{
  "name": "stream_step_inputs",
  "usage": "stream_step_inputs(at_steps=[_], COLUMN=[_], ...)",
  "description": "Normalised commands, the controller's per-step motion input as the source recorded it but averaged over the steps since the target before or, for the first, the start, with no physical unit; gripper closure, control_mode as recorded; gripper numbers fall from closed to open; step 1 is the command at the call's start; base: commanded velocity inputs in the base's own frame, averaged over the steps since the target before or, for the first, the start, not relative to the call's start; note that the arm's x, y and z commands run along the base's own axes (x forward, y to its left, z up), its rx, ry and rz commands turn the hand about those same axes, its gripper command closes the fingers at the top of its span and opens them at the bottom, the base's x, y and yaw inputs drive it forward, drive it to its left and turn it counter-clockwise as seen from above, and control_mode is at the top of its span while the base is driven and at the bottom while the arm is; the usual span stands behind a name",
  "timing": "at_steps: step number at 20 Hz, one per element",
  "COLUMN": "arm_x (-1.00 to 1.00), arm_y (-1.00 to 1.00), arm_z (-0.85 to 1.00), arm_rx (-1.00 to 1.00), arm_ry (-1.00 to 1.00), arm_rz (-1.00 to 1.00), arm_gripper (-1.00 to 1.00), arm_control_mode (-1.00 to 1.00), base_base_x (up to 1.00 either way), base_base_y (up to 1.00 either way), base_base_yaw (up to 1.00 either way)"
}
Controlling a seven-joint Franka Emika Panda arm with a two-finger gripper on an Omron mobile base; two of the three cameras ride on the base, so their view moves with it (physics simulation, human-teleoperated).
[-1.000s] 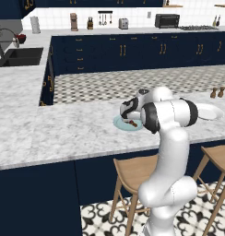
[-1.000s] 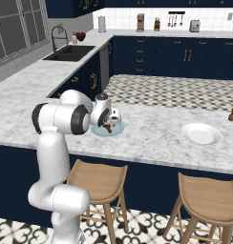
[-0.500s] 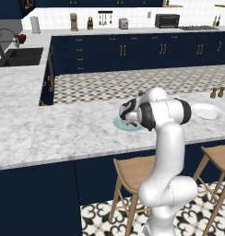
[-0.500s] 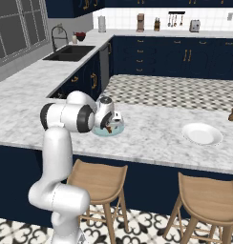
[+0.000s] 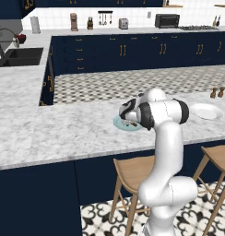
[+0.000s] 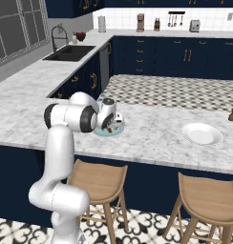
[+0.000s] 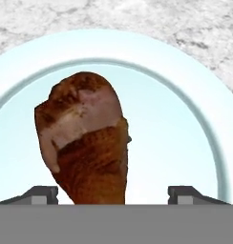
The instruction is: Pick the chicken drumstick and garlic from their plates and place them in the bowl. Then put the bowl in the fridge.
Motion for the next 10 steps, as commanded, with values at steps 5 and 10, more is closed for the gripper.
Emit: stream_step_inputs(at_steps=[5, 10], arm_x=[0.00, -0.15], arm_y=[0.26, 0.10], arm_z=[-0.27, -0.14], arm_rx=[-0.02, 0.00], arm_ry=[-0.02, 0.07], arm_rz=[0.00, 0.00], arm_gripper=[1.00, 1.00], arm_control_mode=[-1.00, -1.00], base_base_x=[0.00, 0.00], base_base_y=[0.00, 0.00], base_base_yaw=[0.00, 0.00])
